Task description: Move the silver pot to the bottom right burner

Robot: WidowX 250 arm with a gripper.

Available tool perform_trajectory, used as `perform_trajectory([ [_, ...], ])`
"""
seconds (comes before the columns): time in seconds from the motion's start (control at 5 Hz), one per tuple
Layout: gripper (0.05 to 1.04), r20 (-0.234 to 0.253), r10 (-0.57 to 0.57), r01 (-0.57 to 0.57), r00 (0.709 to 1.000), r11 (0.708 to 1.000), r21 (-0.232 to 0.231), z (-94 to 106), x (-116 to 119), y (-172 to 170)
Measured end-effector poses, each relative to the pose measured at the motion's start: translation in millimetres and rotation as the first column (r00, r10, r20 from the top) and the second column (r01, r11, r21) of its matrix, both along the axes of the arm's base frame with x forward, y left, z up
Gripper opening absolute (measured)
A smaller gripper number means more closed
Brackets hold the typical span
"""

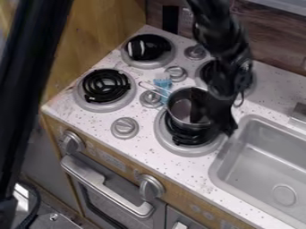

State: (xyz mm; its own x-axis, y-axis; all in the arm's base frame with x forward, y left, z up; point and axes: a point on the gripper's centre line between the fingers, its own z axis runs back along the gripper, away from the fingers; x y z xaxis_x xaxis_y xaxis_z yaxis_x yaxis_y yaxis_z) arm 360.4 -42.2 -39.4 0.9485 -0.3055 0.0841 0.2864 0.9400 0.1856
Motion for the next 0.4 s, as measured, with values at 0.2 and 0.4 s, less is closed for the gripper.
perform_trajectory([
  [0.2, 1.001, 0.032, 0.029, -0.028, 0.999, 0.999, -0.027, 29.1, -2.3, -0.5],
  [0.4, 0.998, -0.006, -0.016, 0.016, 1.000, 0.997, -0.071, 28.2, -6.1, 0.3],
])
